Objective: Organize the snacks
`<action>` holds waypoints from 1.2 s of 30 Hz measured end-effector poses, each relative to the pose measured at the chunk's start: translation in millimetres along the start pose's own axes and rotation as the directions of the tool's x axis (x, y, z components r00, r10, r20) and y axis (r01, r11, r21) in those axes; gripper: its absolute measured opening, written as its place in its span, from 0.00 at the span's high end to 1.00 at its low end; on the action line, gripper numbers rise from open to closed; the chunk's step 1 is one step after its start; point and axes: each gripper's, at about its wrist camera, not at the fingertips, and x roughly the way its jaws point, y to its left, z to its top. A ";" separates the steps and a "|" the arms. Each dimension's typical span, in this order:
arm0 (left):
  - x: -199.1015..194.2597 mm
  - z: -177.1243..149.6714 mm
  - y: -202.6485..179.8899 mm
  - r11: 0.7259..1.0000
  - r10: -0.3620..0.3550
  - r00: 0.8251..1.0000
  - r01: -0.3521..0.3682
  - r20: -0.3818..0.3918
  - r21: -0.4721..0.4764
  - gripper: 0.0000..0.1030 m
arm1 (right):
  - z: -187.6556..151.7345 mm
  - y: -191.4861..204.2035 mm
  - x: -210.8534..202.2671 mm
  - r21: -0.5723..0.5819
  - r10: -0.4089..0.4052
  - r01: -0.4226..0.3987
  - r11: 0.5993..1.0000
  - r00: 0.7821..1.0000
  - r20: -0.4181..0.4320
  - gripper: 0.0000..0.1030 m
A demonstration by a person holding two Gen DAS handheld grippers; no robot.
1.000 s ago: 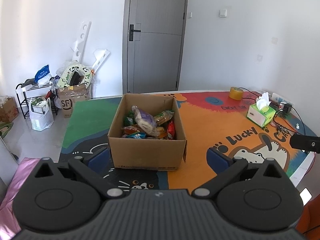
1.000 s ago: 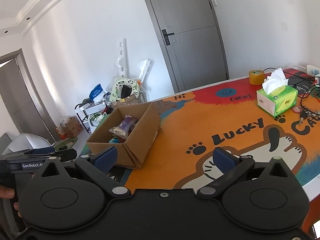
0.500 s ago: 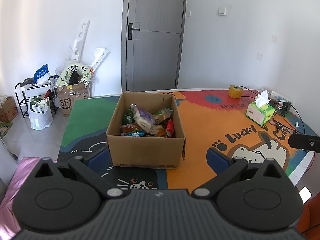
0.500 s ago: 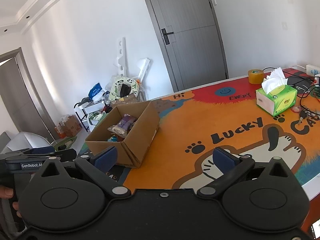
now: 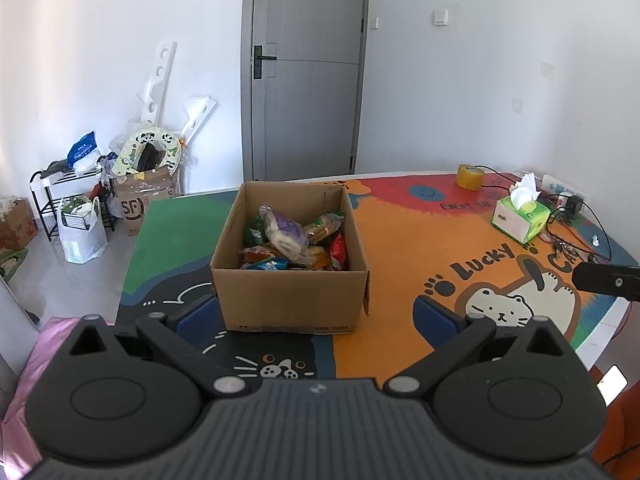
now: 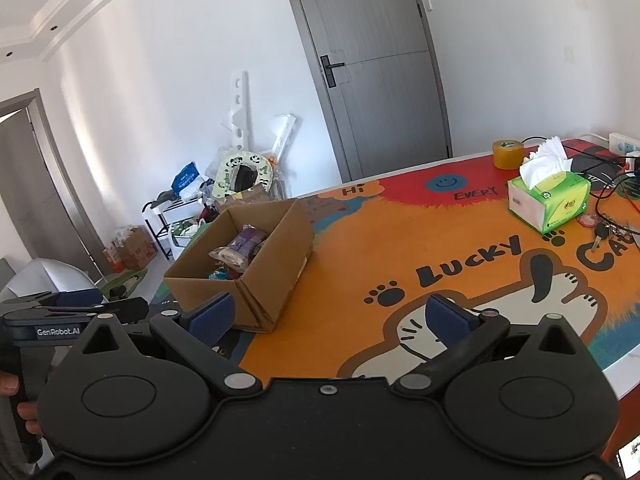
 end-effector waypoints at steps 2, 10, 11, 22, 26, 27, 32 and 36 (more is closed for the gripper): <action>-0.2 0.6 -0.2 1.000 -0.001 1.000 0.001 0.000 0.002 0.01 | -0.4 0.0 0.1 -0.001 -0.002 0.002 1.000 1.000 -0.001 0.00; -0.2 0.6 1.1 1.000 -0.002 1.000 0.002 -0.003 0.000 0.01 | -1.4 -0.4 0.2 -0.010 -0.012 0.012 1.000 1.000 -0.002 0.00; -0.1 0.6 1.1 1.000 -0.003 1.000 0.003 -0.003 0.000 0.01 | -1.2 -0.4 0.0 -0.011 -0.011 0.011 1.000 1.000 -0.002 0.00; -0.7 1.3 1.9 1.000 -0.013 1.000 0.013 -0.003 -0.004 0.01 | -0.8 2.4 1.4 -0.024 -0.015 0.015 1.000 1.000 -0.004 0.00; -2.3 1.8 1.7 1.000 -0.014 1.000 0.014 0.000 -0.009 0.01 | -0.4 2.3 1.8 -0.026 -0.020 0.020 0.999 1.000 -0.007 0.00; -2.5 2.0 1.6 1.000 -0.015 1.000 0.015 -0.001 -0.009 0.01 | -0.7 2.9 1.7 -0.029 -0.022 0.022 0.999 1.000 -0.006 0.00; -5.5 2.7 -0.2 1.000 -0.023 1.000 0.023 0.001 -0.005 0.01 | -0.8 3.4 2.0 -0.033 -0.025 0.024 0.999 1.000 -0.006 0.00; -6.5 3.2 0.0 1.000 -0.030 1.000 0.030 0.003 -0.003 0.01 | -2.0 4.2 3.9 -0.039 -0.032 0.031 0.999 0.999 -0.010 0.00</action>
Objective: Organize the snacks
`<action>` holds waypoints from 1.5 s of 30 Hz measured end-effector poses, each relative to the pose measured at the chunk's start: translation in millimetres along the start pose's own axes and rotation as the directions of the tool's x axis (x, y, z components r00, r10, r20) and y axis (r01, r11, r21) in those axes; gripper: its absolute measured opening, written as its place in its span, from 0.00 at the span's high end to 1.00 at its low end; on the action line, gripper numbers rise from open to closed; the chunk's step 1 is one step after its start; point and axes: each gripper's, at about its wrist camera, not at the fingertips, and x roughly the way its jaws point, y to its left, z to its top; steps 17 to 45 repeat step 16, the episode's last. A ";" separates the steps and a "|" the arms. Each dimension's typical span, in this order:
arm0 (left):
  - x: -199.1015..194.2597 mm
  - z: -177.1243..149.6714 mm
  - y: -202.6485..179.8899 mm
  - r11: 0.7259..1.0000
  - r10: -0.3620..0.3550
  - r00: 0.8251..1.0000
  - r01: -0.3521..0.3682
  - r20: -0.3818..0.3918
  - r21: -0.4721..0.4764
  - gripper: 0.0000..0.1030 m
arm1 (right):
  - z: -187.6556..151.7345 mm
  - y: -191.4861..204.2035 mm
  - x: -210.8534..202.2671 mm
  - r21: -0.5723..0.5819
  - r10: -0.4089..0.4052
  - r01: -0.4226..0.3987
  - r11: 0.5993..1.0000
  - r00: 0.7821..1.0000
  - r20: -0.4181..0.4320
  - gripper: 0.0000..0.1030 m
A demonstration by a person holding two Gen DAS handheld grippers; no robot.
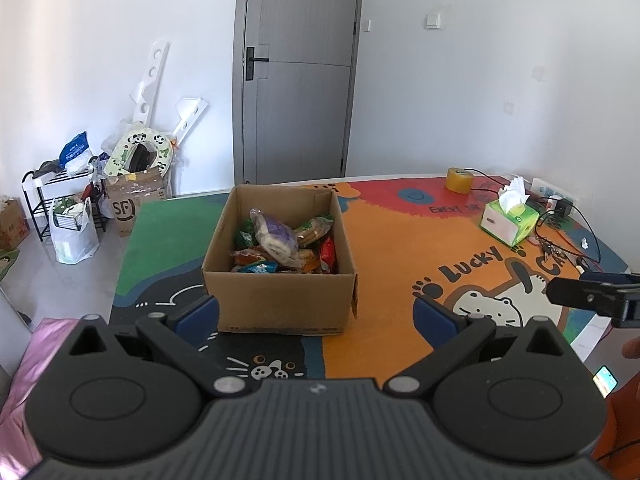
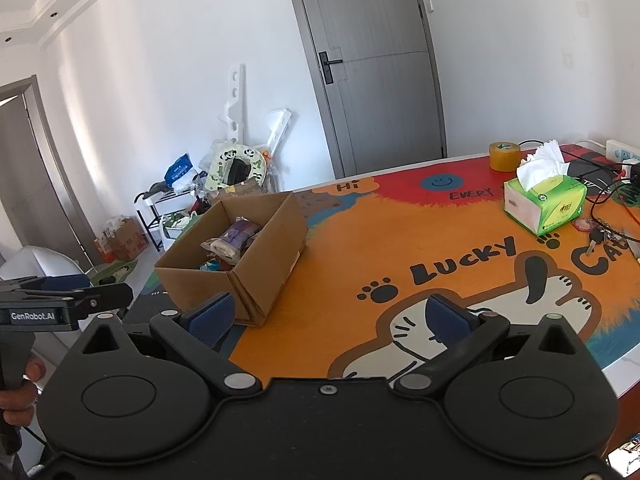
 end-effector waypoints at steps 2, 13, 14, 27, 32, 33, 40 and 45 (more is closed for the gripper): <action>0.8 -0.4 -0.3 1.000 -0.001 1.000 0.001 -0.003 0.001 0.01 | -0.9 0.4 1.3 -0.006 -0.016 0.016 1.000 1.000 0.000 0.00; -0.2 -0.4 -4.3 1.000 -0.015 1.000 0.015 0.000 0.010 0.01 | -3.9 0.5 5.1 -0.013 -0.023 0.023 1.000 1.000 -0.019 0.00; -0.6 -0.6 -3.0 1.000 -0.017 1.000 0.017 0.000 0.008 0.01 | -3.8 0.7 5.5 -0.014 -0.024 0.023 1.000 1.000 -0.020 0.00; -0.2 -0.7 -2.8 1.000 -0.020 1.000 0.020 0.001 0.007 0.01 | -3.7 0.9 5.9 -0.014 -0.024 0.023 1.000 0.999 -0.021 0.00; -0.2 -0.7 -2.8 1.000 -0.020 1.000 0.020 0.001 0.007 0.01 | -3.7 0.9 5.9 -0.014 -0.024 0.023 1.000 0.999 -0.021 0.00; -0.2 -0.7 -2.8 1.000 -0.020 1.000 0.020 0.001 0.007 0.01 | -3.7 0.9 5.9 -0.014 -0.024 0.023 1.000 0.999 -0.021 0.00; -0.2 -0.7 -2.8 1.000 -0.020 1.000 0.020 0.001 0.007 0.01 | -3.7 0.9 5.9 -0.014 -0.024 0.023 1.000 0.999 -0.021 0.00; -0.2 -0.7 -2.8 1.000 -0.020 1.000 0.020 0.001 0.007 0.01 | -3.7 0.9 5.9 -0.014 -0.024 0.023 1.000 0.999 -0.021 0.00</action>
